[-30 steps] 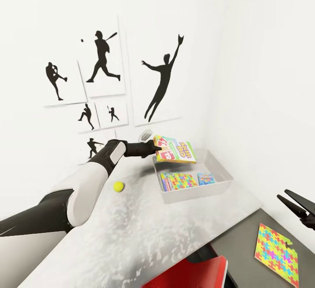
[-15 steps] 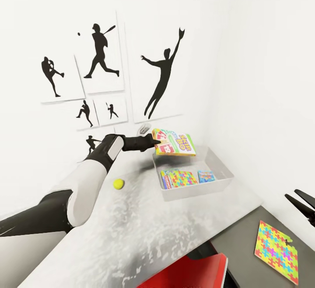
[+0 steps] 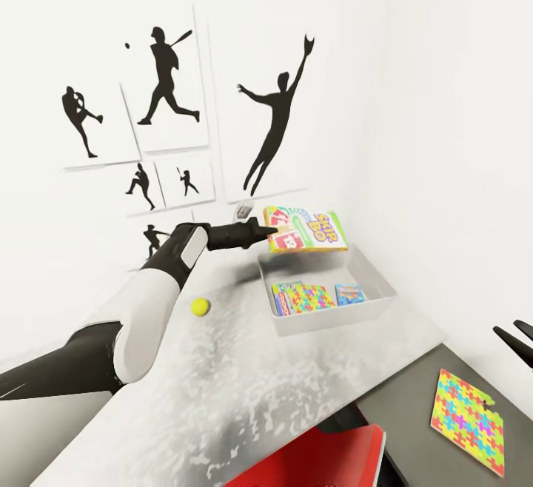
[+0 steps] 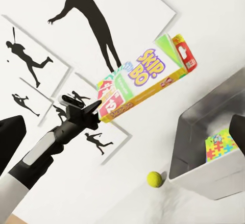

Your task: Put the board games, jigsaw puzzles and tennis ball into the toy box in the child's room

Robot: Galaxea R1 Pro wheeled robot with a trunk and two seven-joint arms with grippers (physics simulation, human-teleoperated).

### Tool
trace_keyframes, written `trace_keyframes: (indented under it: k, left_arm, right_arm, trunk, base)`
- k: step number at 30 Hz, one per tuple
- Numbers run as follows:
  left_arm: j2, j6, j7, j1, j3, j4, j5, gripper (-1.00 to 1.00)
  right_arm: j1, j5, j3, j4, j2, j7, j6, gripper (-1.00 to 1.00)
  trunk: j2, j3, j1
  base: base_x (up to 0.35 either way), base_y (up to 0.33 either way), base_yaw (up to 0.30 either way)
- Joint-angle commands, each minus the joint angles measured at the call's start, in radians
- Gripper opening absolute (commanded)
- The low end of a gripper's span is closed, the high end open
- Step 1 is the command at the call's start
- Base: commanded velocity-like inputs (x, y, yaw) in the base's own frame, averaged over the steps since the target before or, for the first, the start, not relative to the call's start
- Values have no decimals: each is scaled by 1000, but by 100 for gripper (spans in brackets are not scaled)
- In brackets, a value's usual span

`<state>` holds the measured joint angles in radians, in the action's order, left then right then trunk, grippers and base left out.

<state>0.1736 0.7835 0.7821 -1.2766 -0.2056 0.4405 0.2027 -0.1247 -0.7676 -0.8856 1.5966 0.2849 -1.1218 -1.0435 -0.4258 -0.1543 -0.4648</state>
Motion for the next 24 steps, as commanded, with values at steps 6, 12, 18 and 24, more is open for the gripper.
trace_keyframes:
  k: [6,12,18,24]
  left_arm:
    - [1,37,20,-1,1,0,-4,-100]
    - [1,49,18,-1,4,0,-6,-100]
    - [1,43,17,-1,5,1,-6,-100]
    - [1,42,25,-1,11,1,-5,-100]
  right_arm:
    - [-1,2,-1,0,-1,-4,-4,100]
    - [-1,2,-2,0,0,-4,-4,100]
    - [-1,2,-4,0,0,-4,-4,100]
    - [-1,2,-4,0,2,-4,-4,100]
  trunk:
    - [-2,-12,-1]
    - [-2,-22,-1]
    - [-2,-32,-1]
    - [-2,-42,-1]
  base:
    - [0,0,0]
    - [0,0,0]
    - [0,0,0]
    - [0,0,0]
